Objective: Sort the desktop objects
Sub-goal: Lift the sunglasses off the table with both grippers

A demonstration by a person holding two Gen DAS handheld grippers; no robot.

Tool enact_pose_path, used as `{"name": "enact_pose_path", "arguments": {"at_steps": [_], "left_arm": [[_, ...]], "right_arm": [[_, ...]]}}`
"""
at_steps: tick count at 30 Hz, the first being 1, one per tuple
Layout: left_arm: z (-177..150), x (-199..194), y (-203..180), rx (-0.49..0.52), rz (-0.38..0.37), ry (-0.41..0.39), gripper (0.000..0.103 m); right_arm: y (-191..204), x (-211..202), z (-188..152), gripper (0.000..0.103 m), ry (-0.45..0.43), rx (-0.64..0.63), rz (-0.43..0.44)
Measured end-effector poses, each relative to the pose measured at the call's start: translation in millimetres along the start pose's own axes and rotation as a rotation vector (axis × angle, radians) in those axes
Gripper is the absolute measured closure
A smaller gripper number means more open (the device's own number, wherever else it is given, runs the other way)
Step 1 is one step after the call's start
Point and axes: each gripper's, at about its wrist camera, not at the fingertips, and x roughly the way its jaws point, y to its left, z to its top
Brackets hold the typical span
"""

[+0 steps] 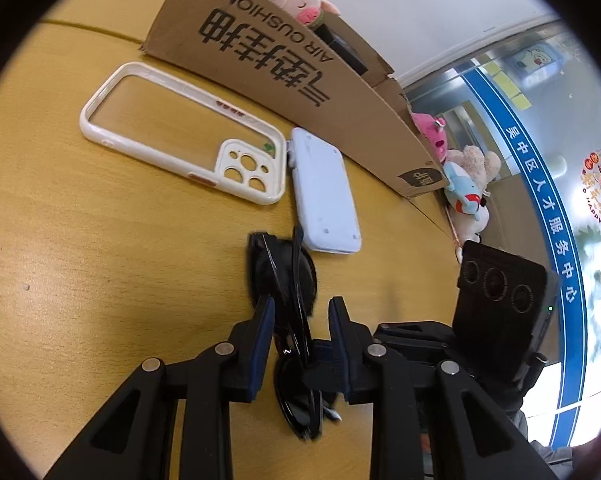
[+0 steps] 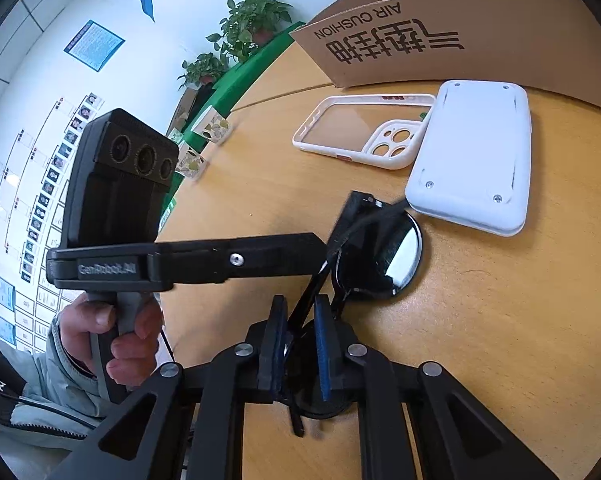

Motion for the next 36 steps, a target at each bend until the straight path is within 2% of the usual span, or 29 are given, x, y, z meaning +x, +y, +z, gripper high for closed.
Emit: {"name": "enact_pose_path", "arguments": {"at_steps": [4,5,8,13,19,24,30,36], "left_arm": [[0.4,7.6,6.9,-0.028,0.012,0.047,0.075],[-0.5,10.3,9.6,-0.039,0.012,0.061,0.072],[-3.9,13.2,12.0,-0.048,-0.030,0.081,0.071],[-7.1,13.6,11.2,-0.041,-0.049,0.084,0.074],[-7.0,10.9,12.5,-0.030,-0.049,0.088,0.076],[-2.8,6.7,14.4,-0.028,-0.051,0.082,0.069],[-0.8,12.0,18.3,-0.044,-0.094,0.100,0.068],[-1.6,11.0,21.7,-0.063,-0.150,0.095,0.065]], "right_arm": [[-2.3,-2.9,-2.4,0.094,-0.004,0.009,0.006],[-2.0,-2.6,-2.4,0.094,-0.003,0.008,0.008],[-1.2,-1.3,-3.8,0.090,0.013,0.007,0.037],[1.3,5.4,-3.1,0.087,0.036,-0.003,0.048],[2.6,2.4,-8.0,0.088,0.037,-0.043,0.033],[-4.3,-8.4,-14.6,0.095,0.000,-0.024,0.076],[-7.0,-13.7,-16.1,0.096,0.003,-0.023,0.090],[-13.8,-17.0,-17.6,0.096,-0.028,0.029,0.179]]}}
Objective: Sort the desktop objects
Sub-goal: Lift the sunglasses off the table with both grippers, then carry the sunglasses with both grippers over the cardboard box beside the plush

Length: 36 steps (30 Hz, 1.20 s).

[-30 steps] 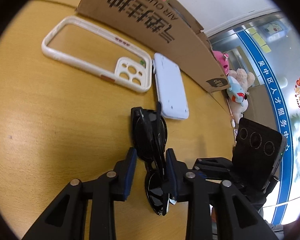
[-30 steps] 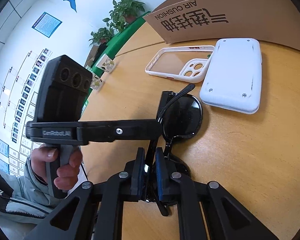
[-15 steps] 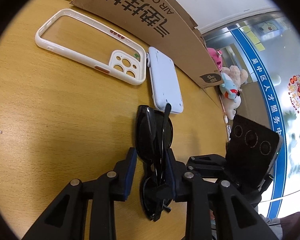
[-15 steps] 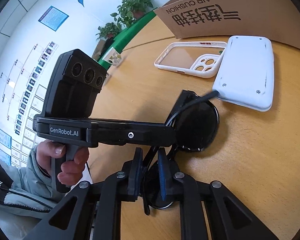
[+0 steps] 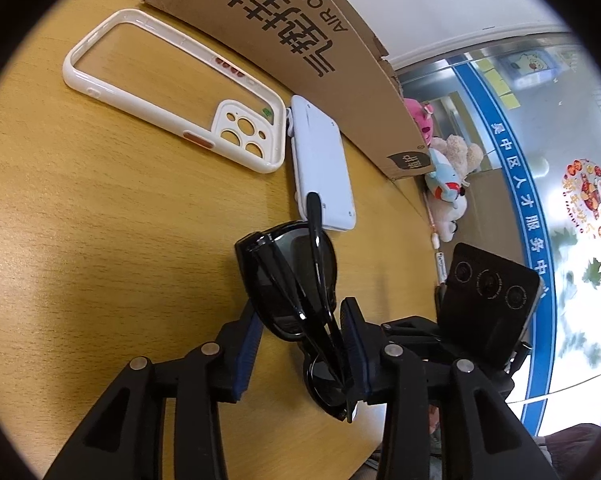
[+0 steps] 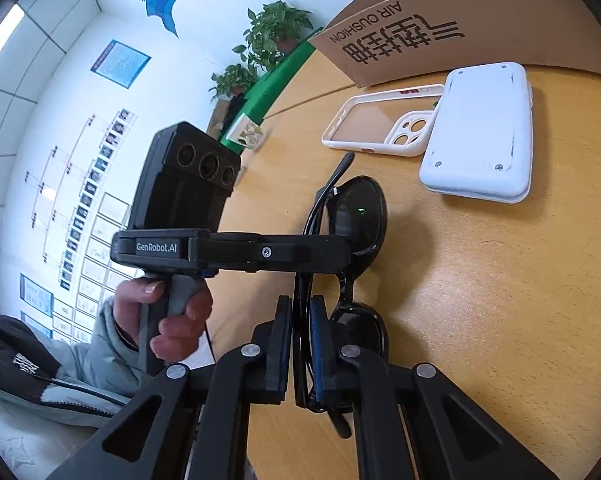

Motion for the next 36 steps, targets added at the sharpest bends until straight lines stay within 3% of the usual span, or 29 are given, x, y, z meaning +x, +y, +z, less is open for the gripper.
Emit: {"name": "enact_pose_path", "arguments": {"at_steps": [4,7,16,20,27,29,31,32,36], "left_arm": [[-0.7,-0.6,-4.3,0.015,-0.063,-0.017,0.065],[0.3,-4.0,-11.5,0.034,-0.096,-0.043,0.072],[8.4,-13.9,-36.7,0.088,-0.067,-0.097,0.077],[17.1,-19.5,-48.3,0.109,-0.054,-0.123,0.077],[43.6,-19.1,-71.4,0.146,-0.039,-0.148,0.077],[52.3,-17.9,-78.1,0.157,-0.037,-0.154,0.077],[62.7,-17.5,-85.8,0.176,-0.040,-0.161,0.077],[67.8,-18.3,-88.7,0.185,-0.036,-0.164,0.077],[92.1,-21.0,-101.1,0.220,-0.038,-0.166,0.077]], "right_arm": [[-1.5,-6.5,0.9,0.096,-0.019,0.016,0.044],[1.4,-9.6,2.5,0.096,-0.031,0.019,0.067],[10.3,-18.1,9.6,0.096,-0.063,-0.011,0.061],[23.8,-27.6,18.7,0.091,-0.090,-0.062,-0.008],[49.2,-46.0,40.6,0.067,-0.151,-0.184,-0.166],[57.9,-48.9,48.1,0.066,-0.172,-0.222,-0.230],[64.3,-50.8,57.3,0.076,-0.188,-0.242,-0.301],[66.3,-50.9,64.3,0.095,-0.183,-0.257,-0.346],[70.9,-55.9,84.0,0.096,-0.206,-0.273,-0.400]]}}
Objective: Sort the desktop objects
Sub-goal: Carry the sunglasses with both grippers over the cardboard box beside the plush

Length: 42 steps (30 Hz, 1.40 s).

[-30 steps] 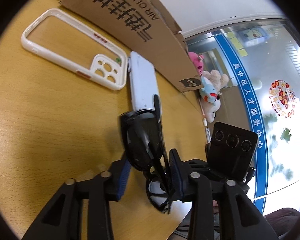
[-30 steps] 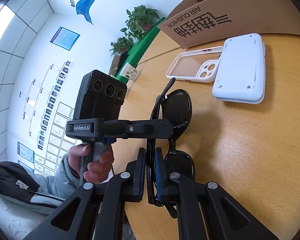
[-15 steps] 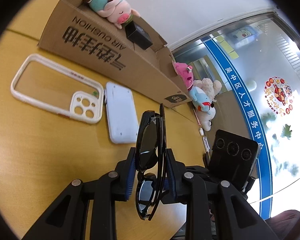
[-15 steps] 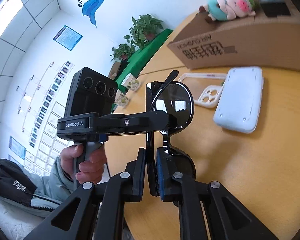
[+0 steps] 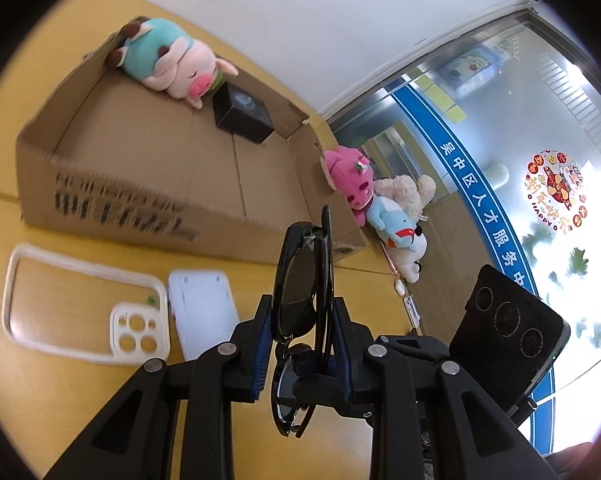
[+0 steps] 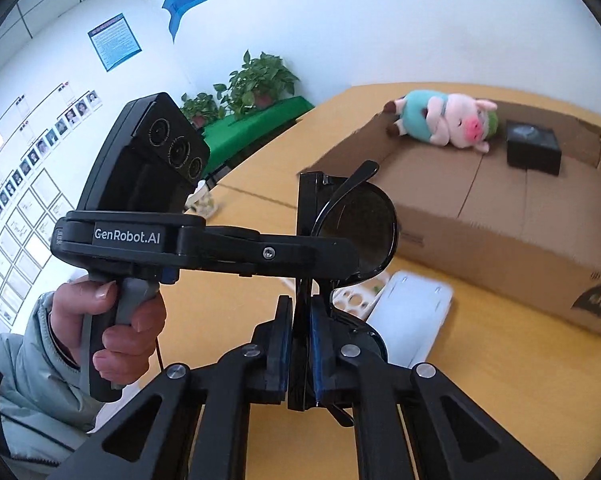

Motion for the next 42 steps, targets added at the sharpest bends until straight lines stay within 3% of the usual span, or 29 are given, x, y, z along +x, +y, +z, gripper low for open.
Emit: {"name": "enact_pose_path", "arguments": {"at_steps": [10,17,23,27,32,42], "left_arm": [[110.7,-0.7,-6.0,0.106,-0.012,0.028,0.077],[178.1,15.1,45.2,-0.012,-0.007,0.095,0.077],[215.0,34.4,96.5,-0.109,0.086,0.149,0.077],[228.8,51.1,124.6,-0.158,0.175,0.187,0.077],[238.9,78.2,135.7,-0.148,0.320,0.256,0.077],[242.4,102.6,129.4,-0.108,0.463,0.310,0.072]], "right_arm": [[-29.5,7.3,95.6,0.096,-0.049,0.025,-0.003],[-72.1,59.0,164.2,0.096,0.003,0.113,0.031],[-108.3,125.8,196.2,0.095,0.091,0.184,0.041],[-133.8,167.3,207.0,0.096,0.156,0.250,0.057],[-160.1,204.5,201.2,0.096,0.210,0.354,0.066],[-181.2,229.0,186.4,0.097,0.225,0.482,0.092]]}}
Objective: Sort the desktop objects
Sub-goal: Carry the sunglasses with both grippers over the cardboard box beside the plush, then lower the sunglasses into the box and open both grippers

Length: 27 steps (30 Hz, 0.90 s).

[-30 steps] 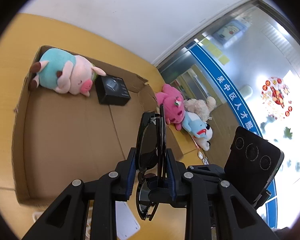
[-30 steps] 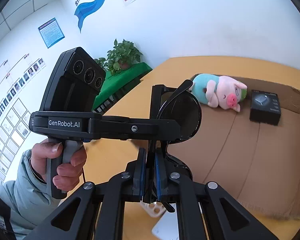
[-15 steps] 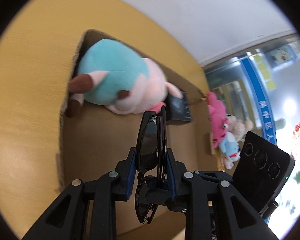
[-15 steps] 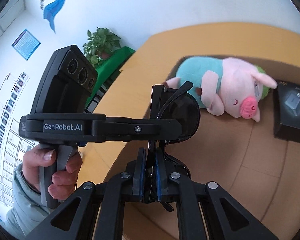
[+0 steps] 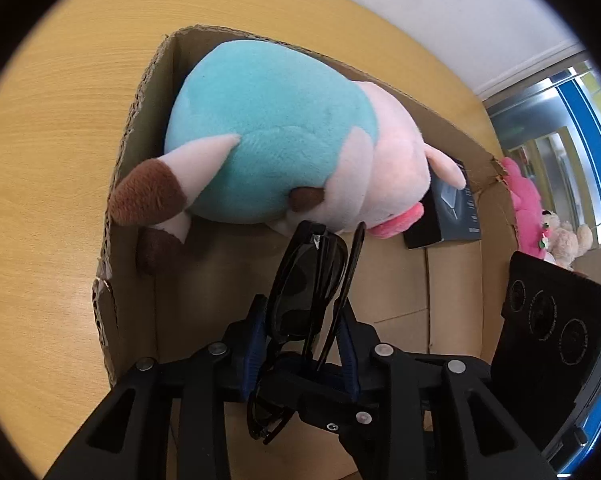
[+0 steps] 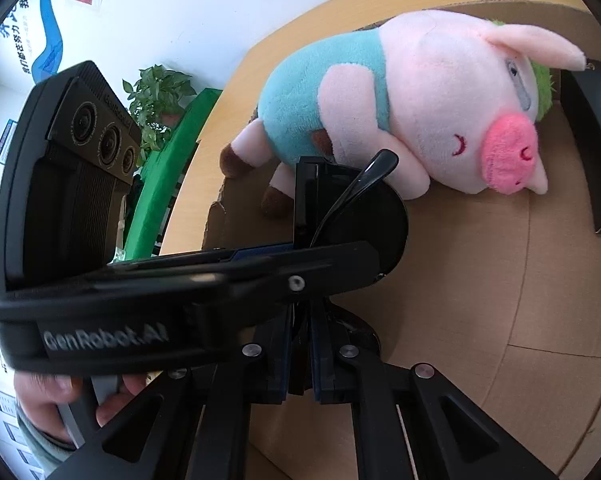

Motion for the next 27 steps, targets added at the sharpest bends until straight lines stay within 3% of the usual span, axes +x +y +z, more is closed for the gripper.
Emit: {"name": "enact_pose_path", "arguments": {"at_steps": [6,11,19,27], "left_arm": [[1.7,-12.9,0.3,0.017,0.031,-0.012,0.070],[0.8,-46.5,-0.5,0.043,0.086,-0.091,0.070],[-11.7,-88.7,25.3,0.023,0.067,-0.178,0.070],[-24.6,-90.5,24.2,0.011,0.044,-0.184,0.070]], "right_arm": [[0.1,7.4,1.5,0.097,0.002,0.032,0.009],[0.8,17.9,-4.3,0.097,0.018,0.046,0.011],[-8.8,31.5,-2.3,0.097,0.034,0.087,0.015],[-18.3,45.4,2.2,0.097,0.046,0.161,0.061]]}}
